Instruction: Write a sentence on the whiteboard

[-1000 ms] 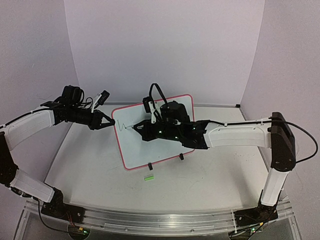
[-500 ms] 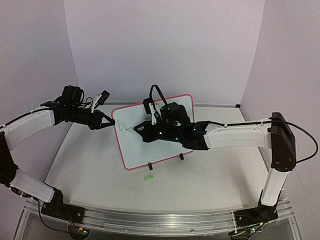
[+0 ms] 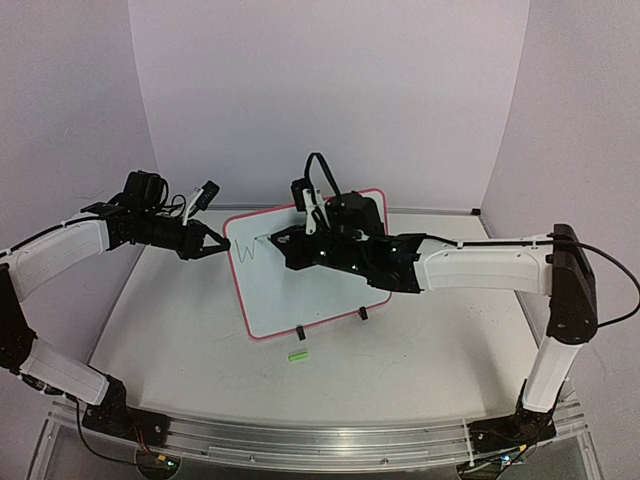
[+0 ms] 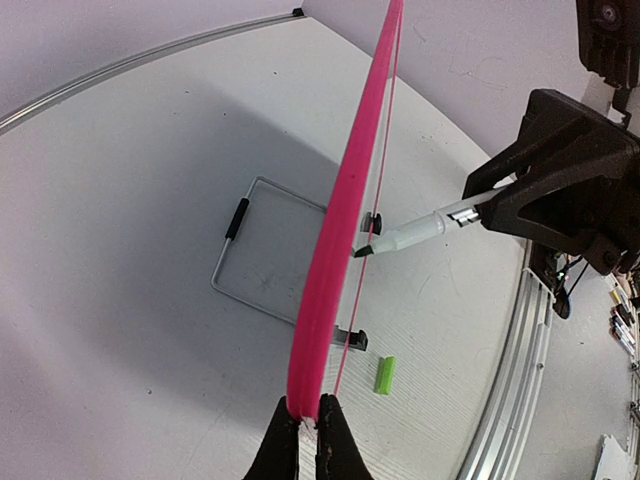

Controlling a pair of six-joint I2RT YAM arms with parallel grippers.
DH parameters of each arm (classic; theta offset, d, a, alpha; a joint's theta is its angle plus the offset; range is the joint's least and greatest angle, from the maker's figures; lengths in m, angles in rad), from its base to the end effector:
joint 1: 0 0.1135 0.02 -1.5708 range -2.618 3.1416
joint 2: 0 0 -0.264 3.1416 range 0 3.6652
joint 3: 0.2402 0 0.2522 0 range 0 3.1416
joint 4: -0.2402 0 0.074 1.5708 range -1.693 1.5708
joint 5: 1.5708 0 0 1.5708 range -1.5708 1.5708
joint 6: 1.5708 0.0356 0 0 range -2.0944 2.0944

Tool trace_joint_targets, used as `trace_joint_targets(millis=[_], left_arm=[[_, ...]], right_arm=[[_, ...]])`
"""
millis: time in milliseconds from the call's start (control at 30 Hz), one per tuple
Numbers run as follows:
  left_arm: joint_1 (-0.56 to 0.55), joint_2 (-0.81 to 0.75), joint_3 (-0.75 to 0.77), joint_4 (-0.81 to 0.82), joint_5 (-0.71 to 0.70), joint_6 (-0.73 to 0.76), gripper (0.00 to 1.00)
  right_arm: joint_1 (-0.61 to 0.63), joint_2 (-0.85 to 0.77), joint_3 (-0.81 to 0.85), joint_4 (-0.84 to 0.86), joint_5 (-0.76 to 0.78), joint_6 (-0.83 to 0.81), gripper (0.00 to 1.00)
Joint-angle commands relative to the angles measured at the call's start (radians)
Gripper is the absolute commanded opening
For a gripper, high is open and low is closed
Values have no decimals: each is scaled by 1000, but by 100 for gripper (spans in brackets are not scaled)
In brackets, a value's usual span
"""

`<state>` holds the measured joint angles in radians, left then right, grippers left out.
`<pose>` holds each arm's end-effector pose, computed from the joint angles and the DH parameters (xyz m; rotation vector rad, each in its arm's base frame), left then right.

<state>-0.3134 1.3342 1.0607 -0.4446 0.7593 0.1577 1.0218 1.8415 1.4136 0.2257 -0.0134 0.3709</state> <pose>0.2639 -0.1113 0.2961 0.8944 2.0308 -0.9457 0.2322 0.3805 0.2988 -0.6138 1.7866 0.9982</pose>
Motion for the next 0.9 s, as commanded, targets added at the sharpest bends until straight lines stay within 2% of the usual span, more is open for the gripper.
trace_joint_targets(millis=[0, 333, 533, 867], left_arm=[[-9, -21, 8, -11, -17, 41, 0], [-12, -21, 7, -11, -21, 41, 0], [-17, -21, 6, -12, -26, 41, 0], [-26, -22, 4, -17, -38, 43, 0]], right_arm=[[-10, -39, 36, 37, 56, -16, 0], [-10, -41, 36, 40, -22, -12, 0], [-11, -125, -3, 42, -141, -25, 0], [-12, -189, -98, 12, -183, -16, 0]])
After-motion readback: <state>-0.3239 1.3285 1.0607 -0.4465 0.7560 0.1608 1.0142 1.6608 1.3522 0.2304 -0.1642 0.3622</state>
